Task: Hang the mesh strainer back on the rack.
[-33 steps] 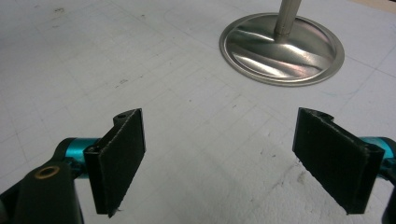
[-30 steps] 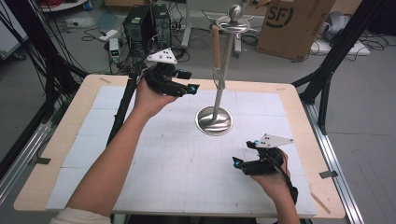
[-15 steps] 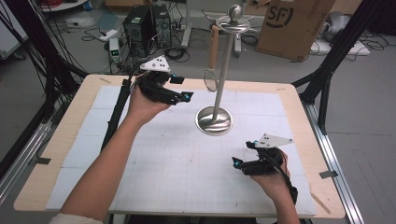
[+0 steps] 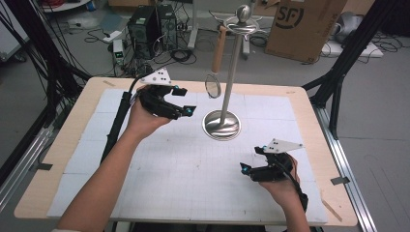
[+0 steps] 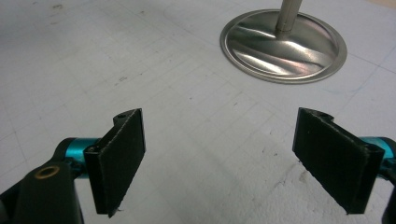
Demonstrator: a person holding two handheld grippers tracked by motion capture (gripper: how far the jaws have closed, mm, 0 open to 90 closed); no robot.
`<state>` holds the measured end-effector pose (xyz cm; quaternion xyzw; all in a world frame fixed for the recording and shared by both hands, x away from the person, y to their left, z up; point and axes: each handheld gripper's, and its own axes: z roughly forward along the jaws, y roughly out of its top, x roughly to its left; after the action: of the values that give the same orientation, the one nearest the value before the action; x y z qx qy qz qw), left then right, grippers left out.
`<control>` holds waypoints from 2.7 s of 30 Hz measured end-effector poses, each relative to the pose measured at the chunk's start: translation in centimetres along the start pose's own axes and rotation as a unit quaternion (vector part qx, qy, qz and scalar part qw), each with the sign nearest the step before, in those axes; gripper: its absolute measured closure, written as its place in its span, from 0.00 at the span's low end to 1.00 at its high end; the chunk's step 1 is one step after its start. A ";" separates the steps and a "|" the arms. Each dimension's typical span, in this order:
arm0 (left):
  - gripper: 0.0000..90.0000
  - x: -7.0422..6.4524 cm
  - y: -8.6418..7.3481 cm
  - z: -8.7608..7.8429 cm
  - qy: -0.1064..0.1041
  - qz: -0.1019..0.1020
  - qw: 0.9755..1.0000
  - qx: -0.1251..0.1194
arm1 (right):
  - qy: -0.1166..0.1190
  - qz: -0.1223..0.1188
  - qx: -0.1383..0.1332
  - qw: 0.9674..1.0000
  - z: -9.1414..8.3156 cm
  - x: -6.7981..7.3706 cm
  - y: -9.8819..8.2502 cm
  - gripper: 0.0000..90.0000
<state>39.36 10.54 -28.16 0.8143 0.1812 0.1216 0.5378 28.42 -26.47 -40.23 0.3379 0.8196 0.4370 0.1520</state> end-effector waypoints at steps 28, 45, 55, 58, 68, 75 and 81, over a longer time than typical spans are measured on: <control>0.16 -1.0 -3.1 -0.5 -0.013 -0.011 1.000 0.000 | 0.002 0.000 0.003 1.000 0.2 0.1 0.0 0.18; 0.11 -2.0 -5.5 -0.6 -0.023 -0.014 1.000 0.010 | 0.002 -0.002 0.004 1.000 0.3 0.1 0.0 0.18; 0.06 -2.8 -6.0 -0.7 -0.037 -0.003 0.999 0.006 | 0.003 -0.001 -0.001 1.000 0.2 0.2 0.1 0.18; 0.05 -3.0 -6.3 -0.6 -0.038 -0.002 0.999 0.012 | 0.004 0.001 -0.001 1.000 0.2 0.1 0.1 0.18; 0.02 -3.1 -7.9 -0.2 -0.038 -0.011 0.999 0.019 | 0.005 0.002 -0.003 1.000 0.1 0.1 0.1 0.18; 0.02 -3.4 -8.9 0.2 -0.038 -0.013 0.999 0.027 | 0.005 0.000 0.000 1.000 0.3 0.2 0.1 0.18; 0.02 -3.5 -9.7 0.4 -0.039 -0.020 0.999 0.030 | 0.005 0.001 0.001 1.000 0.3 0.2 0.1 0.18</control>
<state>34.80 12.20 -37.26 0.8304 0.1801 0.0736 0.5220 28.53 -26.08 -40.32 0.3363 0.8205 0.4382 0.1469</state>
